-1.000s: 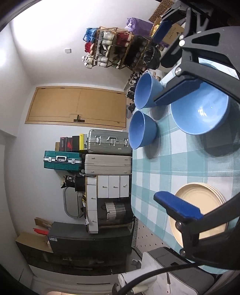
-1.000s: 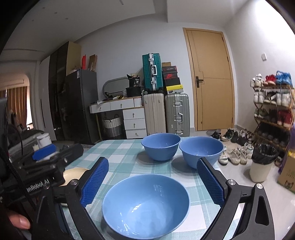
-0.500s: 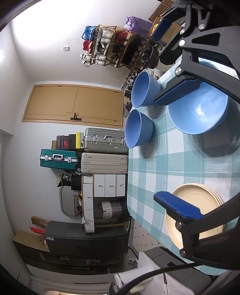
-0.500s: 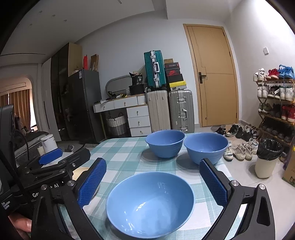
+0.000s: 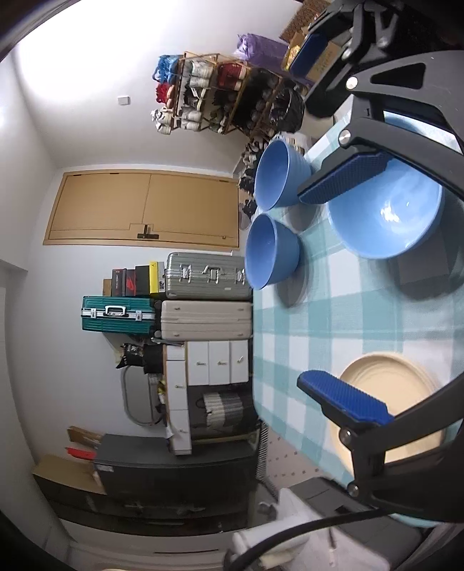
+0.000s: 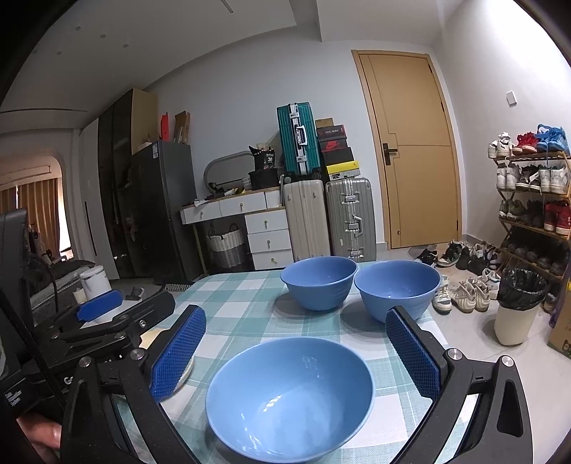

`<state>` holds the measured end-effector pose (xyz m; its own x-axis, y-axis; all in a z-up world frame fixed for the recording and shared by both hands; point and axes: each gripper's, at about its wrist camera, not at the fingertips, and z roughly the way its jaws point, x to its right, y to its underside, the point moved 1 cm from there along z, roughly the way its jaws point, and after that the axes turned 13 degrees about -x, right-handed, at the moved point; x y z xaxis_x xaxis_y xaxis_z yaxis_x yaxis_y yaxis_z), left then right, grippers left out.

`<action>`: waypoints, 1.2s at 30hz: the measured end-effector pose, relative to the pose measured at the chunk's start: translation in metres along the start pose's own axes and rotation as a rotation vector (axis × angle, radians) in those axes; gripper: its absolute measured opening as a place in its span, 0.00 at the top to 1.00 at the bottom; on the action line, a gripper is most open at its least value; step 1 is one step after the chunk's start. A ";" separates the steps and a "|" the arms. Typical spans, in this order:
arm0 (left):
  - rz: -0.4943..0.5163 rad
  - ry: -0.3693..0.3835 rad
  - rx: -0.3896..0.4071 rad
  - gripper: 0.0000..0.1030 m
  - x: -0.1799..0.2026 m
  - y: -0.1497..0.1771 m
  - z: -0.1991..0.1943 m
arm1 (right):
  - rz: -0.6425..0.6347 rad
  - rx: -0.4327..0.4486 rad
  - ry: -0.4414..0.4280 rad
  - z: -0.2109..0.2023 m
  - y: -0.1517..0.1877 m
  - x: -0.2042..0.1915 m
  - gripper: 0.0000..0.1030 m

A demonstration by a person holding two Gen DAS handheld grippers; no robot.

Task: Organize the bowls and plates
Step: 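Lift both grippers up and away from the set-down bowl, then move both grippers toward the two remaining light-blue bowls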

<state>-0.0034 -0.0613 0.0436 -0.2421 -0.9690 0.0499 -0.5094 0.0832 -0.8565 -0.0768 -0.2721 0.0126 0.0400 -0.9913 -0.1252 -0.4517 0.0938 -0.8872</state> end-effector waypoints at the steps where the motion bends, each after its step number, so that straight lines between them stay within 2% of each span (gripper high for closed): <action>1: -0.007 0.004 -0.001 0.08 -0.003 -0.005 0.000 | 0.005 0.006 0.001 -0.001 0.000 0.002 0.01; 6: -0.077 0.072 -0.080 0.08 -0.012 -0.032 0.009 | 0.074 0.016 -0.033 -0.006 -0.003 0.014 0.01; 8: -0.051 0.096 -0.129 0.08 -0.007 -0.043 0.019 | 0.109 0.002 -0.057 -0.006 -0.007 0.023 0.01; 10: -0.005 0.117 -0.152 0.08 0.004 -0.056 0.027 | 0.073 -0.047 -0.061 -0.003 -0.015 0.028 0.01; 12: 0.042 0.144 -0.181 0.08 0.018 -0.068 0.036 | 0.030 -0.064 -0.031 -0.003 -0.024 0.034 0.01; 14: 0.091 0.176 -0.244 0.08 0.033 -0.082 0.051 | 0.016 -0.077 -0.008 -0.003 -0.038 0.047 0.01; 17: 0.091 0.204 -0.303 0.08 0.056 -0.105 0.078 | 0.038 -0.094 -0.008 0.000 -0.064 0.073 0.01; 20: 0.052 0.203 -0.336 0.08 0.071 -0.120 0.103 | 0.046 -0.118 0.009 0.010 -0.088 0.098 0.01; 22: 0.044 0.171 -0.377 0.08 0.085 -0.128 0.130 | 0.063 -0.135 0.031 0.022 -0.102 0.118 0.01; 24: 0.066 0.116 -0.449 0.08 0.102 -0.133 0.164 | 0.092 -0.163 0.048 0.036 -0.114 0.138 0.01; 28: 0.048 0.110 -0.609 0.08 0.127 -0.135 0.220 | 0.255 -0.251 0.024 0.080 -0.132 0.195 0.01; 30: 0.051 0.098 -0.665 0.08 0.140 -0.134 0.239 | 0.327 -0.295 0.020 0.101 -0.137 0.220 0.02; 33: 0.056 0.080 -0.729 0.08 0.154 -0.134 0.262 | 0.344 -0.379 0.059 0.137 -0.146 0.247 0.22; 36: 0.054 0.086 -0.786 0.08 0.165 -0.131 0.278 | 0.379 -0.461 0.066 0.174 -0.150 0.271 0.23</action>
<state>0.2529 -0.2966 0.0208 -0.3296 -0.9403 0.0852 -0.9214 0.3007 -0.2464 0.1564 -0.5387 0.0344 -0.2486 -0.9015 -0.3544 -0.7644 0.4073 -0.4999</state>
